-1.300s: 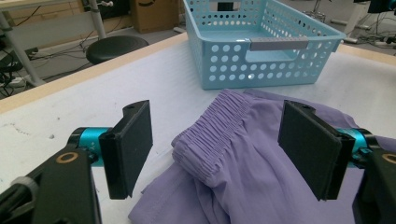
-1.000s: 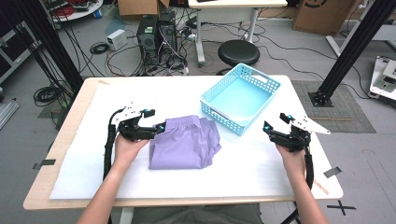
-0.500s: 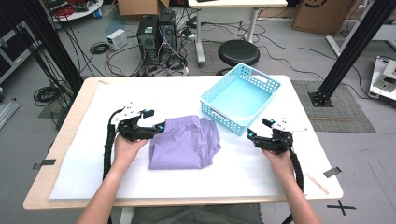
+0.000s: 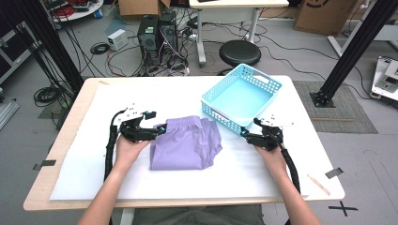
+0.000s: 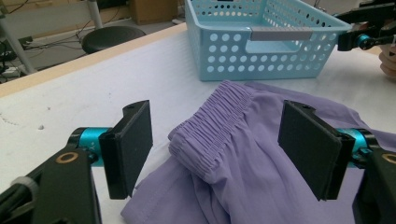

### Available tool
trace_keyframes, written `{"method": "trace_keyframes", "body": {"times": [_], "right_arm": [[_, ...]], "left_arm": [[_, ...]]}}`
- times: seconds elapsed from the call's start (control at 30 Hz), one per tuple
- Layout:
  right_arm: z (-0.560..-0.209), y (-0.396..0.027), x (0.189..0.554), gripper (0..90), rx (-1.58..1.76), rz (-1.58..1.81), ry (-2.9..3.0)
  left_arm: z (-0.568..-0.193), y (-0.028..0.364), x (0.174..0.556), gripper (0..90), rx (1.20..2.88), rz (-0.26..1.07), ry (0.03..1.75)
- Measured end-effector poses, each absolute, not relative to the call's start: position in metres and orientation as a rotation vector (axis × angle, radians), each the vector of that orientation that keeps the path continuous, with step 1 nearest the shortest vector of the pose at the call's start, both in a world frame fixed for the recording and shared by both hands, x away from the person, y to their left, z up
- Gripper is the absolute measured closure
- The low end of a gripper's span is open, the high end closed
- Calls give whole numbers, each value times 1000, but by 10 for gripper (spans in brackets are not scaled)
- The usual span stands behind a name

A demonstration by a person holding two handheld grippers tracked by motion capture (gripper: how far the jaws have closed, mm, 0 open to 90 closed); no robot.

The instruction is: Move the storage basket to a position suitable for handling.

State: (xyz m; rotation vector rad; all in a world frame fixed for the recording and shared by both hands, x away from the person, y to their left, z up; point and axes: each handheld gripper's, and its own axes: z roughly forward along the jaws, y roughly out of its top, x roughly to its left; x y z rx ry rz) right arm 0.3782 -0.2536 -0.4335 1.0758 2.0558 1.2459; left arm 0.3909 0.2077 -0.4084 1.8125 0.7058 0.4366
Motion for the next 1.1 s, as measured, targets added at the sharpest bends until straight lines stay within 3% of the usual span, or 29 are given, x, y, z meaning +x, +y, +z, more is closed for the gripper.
{"method": "trace_keyframes", "body": {"times": [0.2,1.1], "right_arm": [[-430,-246,379,406,1041,1264,2059],[-427,-184,399,408,1038,1308,2056]], "left_arm": [[-409,204,391,262,1823,433,697],[-413,193,391,262,1850,413,678]]}}
